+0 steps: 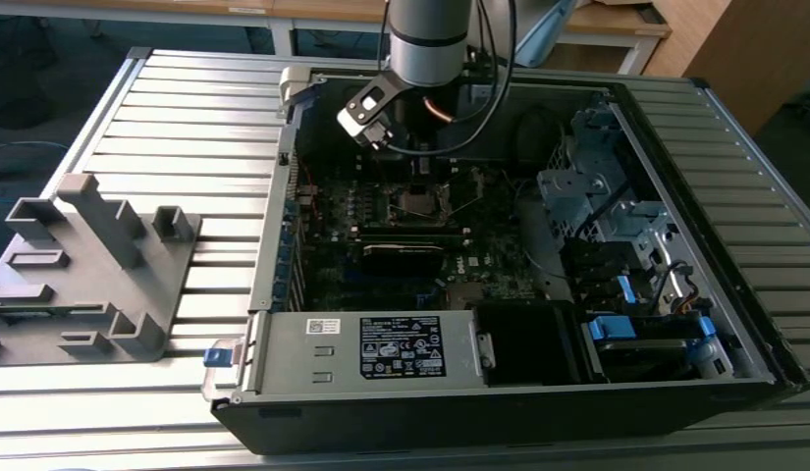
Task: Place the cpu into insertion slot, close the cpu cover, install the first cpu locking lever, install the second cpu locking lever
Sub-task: 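Place the cpu into insertion slot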
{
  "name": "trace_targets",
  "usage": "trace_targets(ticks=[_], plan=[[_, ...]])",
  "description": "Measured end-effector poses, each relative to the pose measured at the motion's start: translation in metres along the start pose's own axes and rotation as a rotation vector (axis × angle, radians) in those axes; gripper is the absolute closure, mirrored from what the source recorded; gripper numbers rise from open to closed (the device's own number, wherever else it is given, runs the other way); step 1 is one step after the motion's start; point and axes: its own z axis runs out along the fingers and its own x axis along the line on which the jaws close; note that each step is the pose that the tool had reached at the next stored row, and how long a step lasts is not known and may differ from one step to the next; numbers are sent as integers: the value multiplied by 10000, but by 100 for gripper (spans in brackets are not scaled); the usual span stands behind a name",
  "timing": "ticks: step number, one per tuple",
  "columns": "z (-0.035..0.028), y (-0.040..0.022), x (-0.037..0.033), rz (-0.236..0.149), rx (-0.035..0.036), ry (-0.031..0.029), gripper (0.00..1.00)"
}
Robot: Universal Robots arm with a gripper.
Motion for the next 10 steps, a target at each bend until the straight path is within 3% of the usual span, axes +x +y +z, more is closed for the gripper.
trace_targets(ticks=[5, 10], plan=[[-68, 3, -2, 0, 0, 0, 90], [-77, 4, -2, 0, 0, 0, 90]])
